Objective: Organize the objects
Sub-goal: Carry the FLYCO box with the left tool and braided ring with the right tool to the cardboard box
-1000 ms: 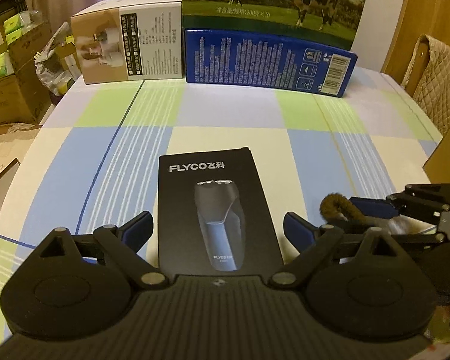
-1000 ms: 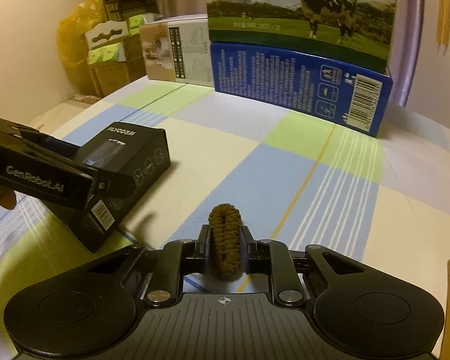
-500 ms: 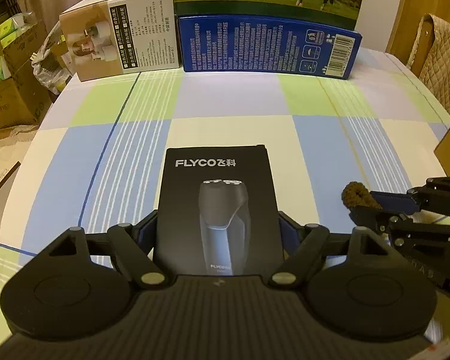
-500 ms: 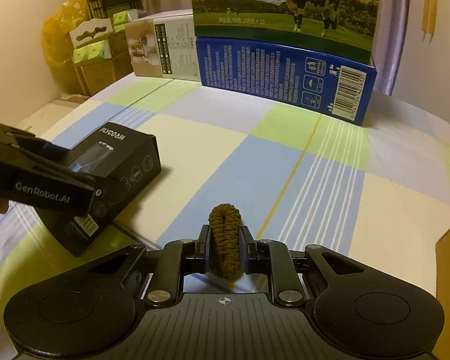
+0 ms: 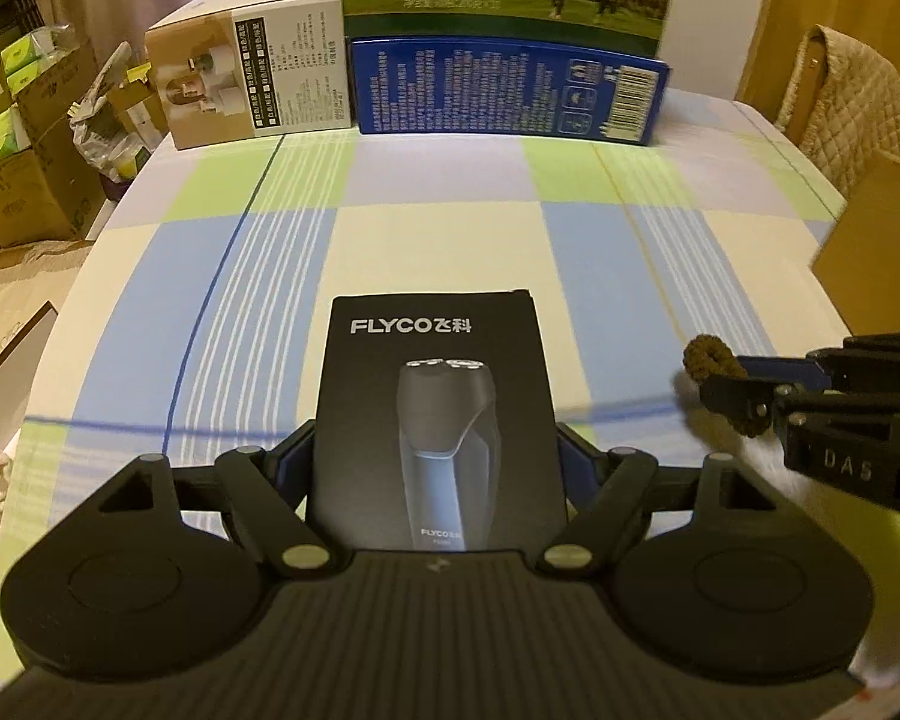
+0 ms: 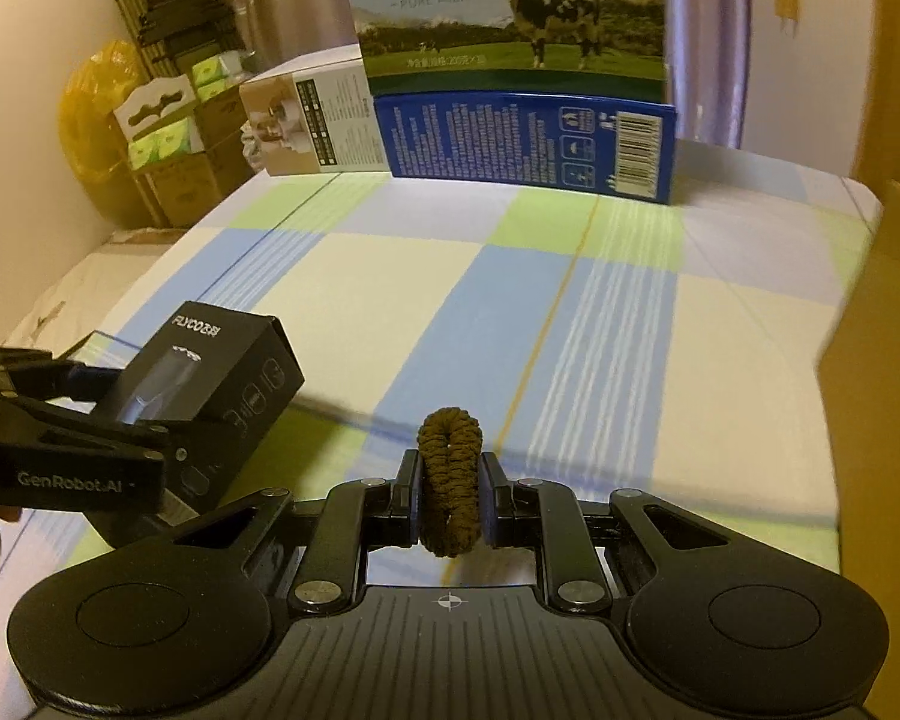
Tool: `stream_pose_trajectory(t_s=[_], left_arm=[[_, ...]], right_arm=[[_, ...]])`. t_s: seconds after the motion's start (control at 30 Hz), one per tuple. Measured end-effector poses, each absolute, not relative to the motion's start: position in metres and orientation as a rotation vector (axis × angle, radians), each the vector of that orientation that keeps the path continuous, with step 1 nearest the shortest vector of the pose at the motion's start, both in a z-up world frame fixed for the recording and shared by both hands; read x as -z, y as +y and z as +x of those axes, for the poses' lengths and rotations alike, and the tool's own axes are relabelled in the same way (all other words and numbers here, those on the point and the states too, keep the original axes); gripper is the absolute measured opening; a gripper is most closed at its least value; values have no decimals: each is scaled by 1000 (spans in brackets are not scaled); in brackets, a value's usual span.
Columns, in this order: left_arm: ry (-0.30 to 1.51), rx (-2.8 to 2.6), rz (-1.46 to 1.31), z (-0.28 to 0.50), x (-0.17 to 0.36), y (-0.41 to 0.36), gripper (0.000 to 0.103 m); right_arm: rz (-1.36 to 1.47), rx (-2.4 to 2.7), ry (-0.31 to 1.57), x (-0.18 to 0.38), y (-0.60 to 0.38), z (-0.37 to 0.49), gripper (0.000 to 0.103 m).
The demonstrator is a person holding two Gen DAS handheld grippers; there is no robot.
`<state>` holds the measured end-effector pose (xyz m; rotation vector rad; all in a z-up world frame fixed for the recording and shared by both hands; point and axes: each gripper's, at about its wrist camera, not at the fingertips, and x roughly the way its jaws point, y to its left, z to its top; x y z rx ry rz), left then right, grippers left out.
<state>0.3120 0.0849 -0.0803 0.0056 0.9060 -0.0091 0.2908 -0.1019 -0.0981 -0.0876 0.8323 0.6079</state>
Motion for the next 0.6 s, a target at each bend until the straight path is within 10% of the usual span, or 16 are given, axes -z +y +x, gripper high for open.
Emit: stream_pose_trajectory(t_s=[0.6], left_arm=[[935,24,-102,178,53,35,75]], right_arm=[[2,-501,823,52,-181,148,15]])
